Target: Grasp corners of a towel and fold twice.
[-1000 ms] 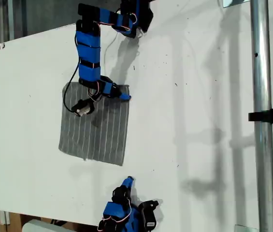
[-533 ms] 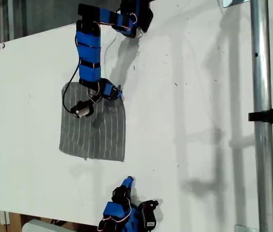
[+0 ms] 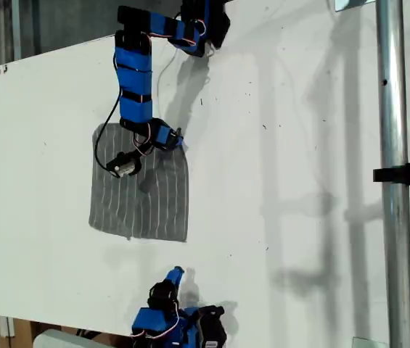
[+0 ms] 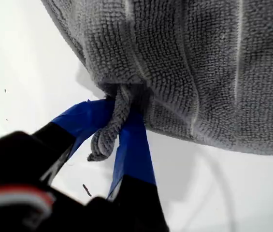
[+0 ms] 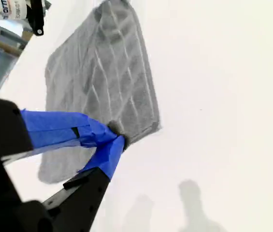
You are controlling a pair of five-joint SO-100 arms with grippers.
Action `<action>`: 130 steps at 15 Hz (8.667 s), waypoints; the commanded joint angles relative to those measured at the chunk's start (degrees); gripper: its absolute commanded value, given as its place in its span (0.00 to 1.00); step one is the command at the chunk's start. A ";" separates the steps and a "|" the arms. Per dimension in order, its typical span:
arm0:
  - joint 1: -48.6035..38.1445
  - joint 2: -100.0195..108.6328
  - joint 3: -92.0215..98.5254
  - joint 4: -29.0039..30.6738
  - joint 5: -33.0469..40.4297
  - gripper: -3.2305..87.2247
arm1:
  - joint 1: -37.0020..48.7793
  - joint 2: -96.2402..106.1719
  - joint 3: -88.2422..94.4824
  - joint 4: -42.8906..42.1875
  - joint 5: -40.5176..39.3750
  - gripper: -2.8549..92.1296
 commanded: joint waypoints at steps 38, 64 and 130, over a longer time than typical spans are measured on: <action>-2.46 -70.84 -49.04 3.52 26.81 0.00 | -12.13 16.26 4.66 5.36 9.05 0.03; -23.03 -76.38 -64.51 -5.27 47.37 0.00 | 13.71 36.39 12.04 4.57 -0.88 0.03; 8.17 43.86 37.44 -6.24 5.27 0.00 | -0.09 70.22 20.74 26.37 47.55 0.03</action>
